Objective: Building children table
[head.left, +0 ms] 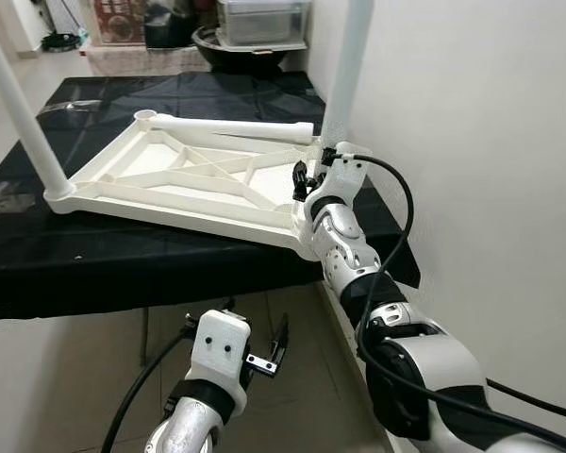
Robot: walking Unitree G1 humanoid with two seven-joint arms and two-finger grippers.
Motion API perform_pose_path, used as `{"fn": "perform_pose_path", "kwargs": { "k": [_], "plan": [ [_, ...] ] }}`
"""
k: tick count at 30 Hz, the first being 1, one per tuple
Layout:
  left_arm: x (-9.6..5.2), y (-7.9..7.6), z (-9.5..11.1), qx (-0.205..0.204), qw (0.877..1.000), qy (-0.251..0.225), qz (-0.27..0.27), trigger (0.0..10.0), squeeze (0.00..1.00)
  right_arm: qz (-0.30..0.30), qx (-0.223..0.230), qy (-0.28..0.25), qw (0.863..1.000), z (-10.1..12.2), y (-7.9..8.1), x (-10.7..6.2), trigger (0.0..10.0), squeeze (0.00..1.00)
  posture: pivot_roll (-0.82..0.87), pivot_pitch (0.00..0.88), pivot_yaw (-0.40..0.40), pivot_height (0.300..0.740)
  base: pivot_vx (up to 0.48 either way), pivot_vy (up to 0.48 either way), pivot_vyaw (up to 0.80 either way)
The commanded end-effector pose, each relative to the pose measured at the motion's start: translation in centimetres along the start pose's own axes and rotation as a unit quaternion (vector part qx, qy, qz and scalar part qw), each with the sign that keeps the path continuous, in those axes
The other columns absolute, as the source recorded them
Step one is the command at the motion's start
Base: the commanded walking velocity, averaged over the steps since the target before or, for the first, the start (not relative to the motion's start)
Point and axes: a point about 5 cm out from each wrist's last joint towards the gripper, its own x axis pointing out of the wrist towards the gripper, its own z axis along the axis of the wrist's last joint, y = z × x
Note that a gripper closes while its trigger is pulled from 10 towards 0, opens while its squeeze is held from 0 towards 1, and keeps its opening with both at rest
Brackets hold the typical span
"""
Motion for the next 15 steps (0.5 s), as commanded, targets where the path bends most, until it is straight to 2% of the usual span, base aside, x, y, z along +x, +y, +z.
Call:
{"fn": "perform_pose_path", "kwargs": {
  "k": [1,3,4,5,6,7,8,9,11,12,13,14,15],
  "plan": [
    [0.0,-0.1,-0.4,-0.002,1.0,0.007,-0.001,10.0,0.0,0.058,0.012,0.01,0.998,-0.4,1.3,-0.2,10.0,0.0,0.12,0.118,-0.048,0.74,0.0,0.0,0.0],
    [0.1,-0.1,-0.4,-0.003,1.0,0.007,-0.001,10.0,0.0,0.174,0.008,0.026,0.984,-0.4,1.5,-0.5,10.0,0.0,0.12,0.118,-0.049,0.74,0.0,0.0,0.0],
    [0.1,-0.1,-0.4,-0.003,1.0,0.006,-0.001,10.0,0.0,0.235,0.004,0.04,0.971,-0.3,1.5,-0.8,10.0,0.0,0.12,0.118,-0.049,0.74,0.0,0.0,0.0],
    [0.1,-0.1,-0.4,-0.003,1.0,0.006,-0.001,10.0,0.0,0.235,0.004,0.04,0.971,-0.3,1.5,-0.8,10.0,0.0,0.12,0.118,-0.049,0.74,0.0,0.0,0.0],
    [0.2,-0.1,-0.4,-0.003,1.0,0.005,-0.001,10.0,0.0,0.335,-0.016,0.057,0.941,-0.1,1.5,-1.3,10.0,0.0,0.12,0.12,-0.051,0.74,0.0,0.0,0.0],
    [0.2,-0.1,-0.4,-0.003,1.0,0.005,-0.001,10.0,0.0,0.335,-0.016,0.057,0.941,-0.1,1.5,-1.3,10.0,0.0,0.12,0.12,-0.051,0.74,0.0,0.0,0.0],
    [0.2,0.0,-0.4,-0.003,1.0,0.005,-0.001,10.0,0.0,0.369,-0.02,0.067,0.927,0.0,1.6,-1.6,10.0,0.0,0.12,0.121,-0.05,0.74,0.0,0.0,0.0],
    [0.2,0.0,-0.3,-0.003,1.0,0.004,-0.001,10.0,0.0,0.417,-0.034,0.076,0.905,0.0,1.9,-1.9,10.0,0.0,0.12,0.12,-0.051,0.74,0.0,0.0,0.0],
    [0.2,0.0,-0.3,-0.003,1.0,0.004,-0.001,10.0,0.0,0.417,-0.034,0.076,0.905,0.0,1.9,-1.9,10.0,0.0,0.12,0.12,-0.051,0.74,0.0,0.0,0.0],
    [0.2,0.0,-0.3,-0.003,1.0,0.004,-0.001,10.0,0.0,0.481,-0.048,0.096,0.87,0.0,2.4,-2.4,10.0,0.0,0.12,0.12,-0.052,0.74,0.0,0.0,0.0],
    [0.2,0.0,-0.3,-0.003,1.0,0.004,-0.001,10.0,0.0,0.481,-0.048,0.096,0.87,0.0,2.4,-2.4,10.0,0.0,0.12,0.12,-0.052,0.74,0.0,0.0,0.0],
    [0.2,0.0,-0.3,-0.003,1.0,0.004,0.0,10.0,0.0,0.506,-0.062,0.103,0.854,-0.1,2.9,-2.6,10.0,0.0,0.12,0.123,-0.054,0.74,0.0,0.0,0.0],
    [0.2,0.0,-0.3,-0.003,1.0,0.004,0.0,10.0,0.0,0.506,-0.062,0.103,0.854,-0.1,2.9,-2.6,10.0,0.0,0.12,0.123,-0.054,0.74,0.0,0.0,0.0]
  ]
}}
